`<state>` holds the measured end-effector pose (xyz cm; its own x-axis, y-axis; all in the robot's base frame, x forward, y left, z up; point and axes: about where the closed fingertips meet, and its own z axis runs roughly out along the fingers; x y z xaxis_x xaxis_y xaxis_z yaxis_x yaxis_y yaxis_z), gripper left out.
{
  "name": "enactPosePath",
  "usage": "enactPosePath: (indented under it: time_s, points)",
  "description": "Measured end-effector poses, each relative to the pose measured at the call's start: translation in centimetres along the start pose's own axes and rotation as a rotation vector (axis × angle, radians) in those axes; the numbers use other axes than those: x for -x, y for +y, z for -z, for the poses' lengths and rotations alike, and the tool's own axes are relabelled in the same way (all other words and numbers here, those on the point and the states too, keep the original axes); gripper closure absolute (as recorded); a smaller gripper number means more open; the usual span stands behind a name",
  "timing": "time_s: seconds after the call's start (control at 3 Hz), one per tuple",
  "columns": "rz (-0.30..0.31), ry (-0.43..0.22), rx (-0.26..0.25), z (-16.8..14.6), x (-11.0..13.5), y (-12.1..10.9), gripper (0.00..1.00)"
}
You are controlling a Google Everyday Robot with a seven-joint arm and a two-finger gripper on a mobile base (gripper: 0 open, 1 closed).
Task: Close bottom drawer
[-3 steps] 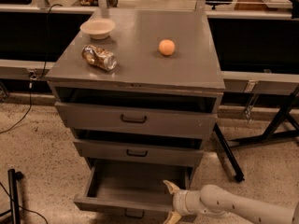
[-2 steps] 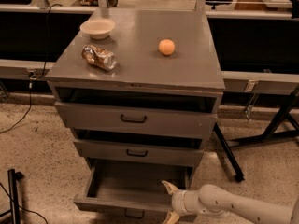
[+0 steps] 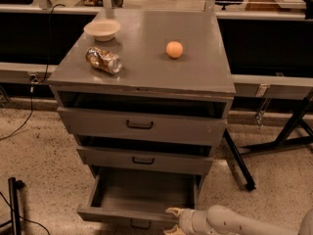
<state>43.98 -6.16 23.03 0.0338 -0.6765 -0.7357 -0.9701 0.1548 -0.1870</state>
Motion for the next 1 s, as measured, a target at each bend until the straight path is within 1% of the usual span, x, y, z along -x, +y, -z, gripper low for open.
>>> enactPosePath:
  time_s: [0.33, 0.67, 1.0]
  points:
    - [-0.026, -0.084, -0.045, -0.56, -1.21, 0.85, 0.66]
    - [-0.049, -0.147, -0.052, -0.88, -1.83, 1.29, 0.87]
    - [-0.050, -0.202, -0.043, -1.30, -2.19, 1.64, 1.00]
